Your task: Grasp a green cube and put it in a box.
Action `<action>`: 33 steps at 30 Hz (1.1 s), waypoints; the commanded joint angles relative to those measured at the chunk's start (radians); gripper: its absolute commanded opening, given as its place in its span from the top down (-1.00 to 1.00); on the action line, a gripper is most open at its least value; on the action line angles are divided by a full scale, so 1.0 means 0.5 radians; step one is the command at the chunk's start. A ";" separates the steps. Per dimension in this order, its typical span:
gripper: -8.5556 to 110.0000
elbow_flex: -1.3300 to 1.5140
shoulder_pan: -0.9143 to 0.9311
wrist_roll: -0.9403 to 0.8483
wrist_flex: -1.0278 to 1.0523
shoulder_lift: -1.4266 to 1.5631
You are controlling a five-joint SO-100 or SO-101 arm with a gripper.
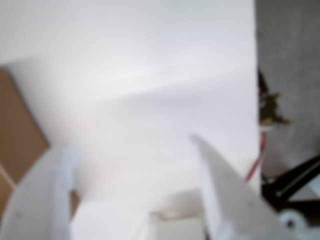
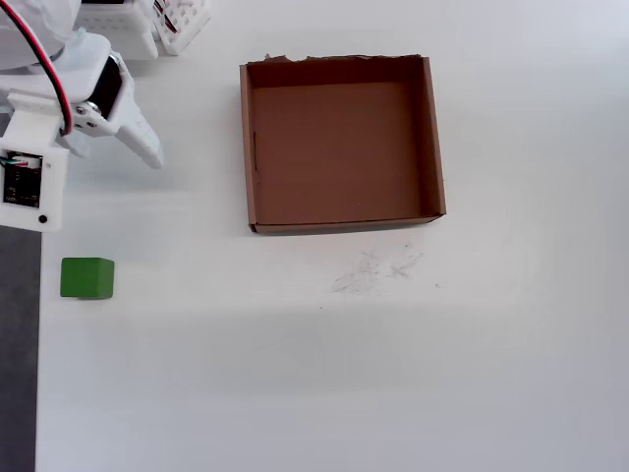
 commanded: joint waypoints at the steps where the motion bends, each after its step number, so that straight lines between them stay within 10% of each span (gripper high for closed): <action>1: 0.29 -0.285 0.080 -0.181 -0.006 -0.258; 33: 0.36 -1.414 0.193 -0.298 -0.457 -1.859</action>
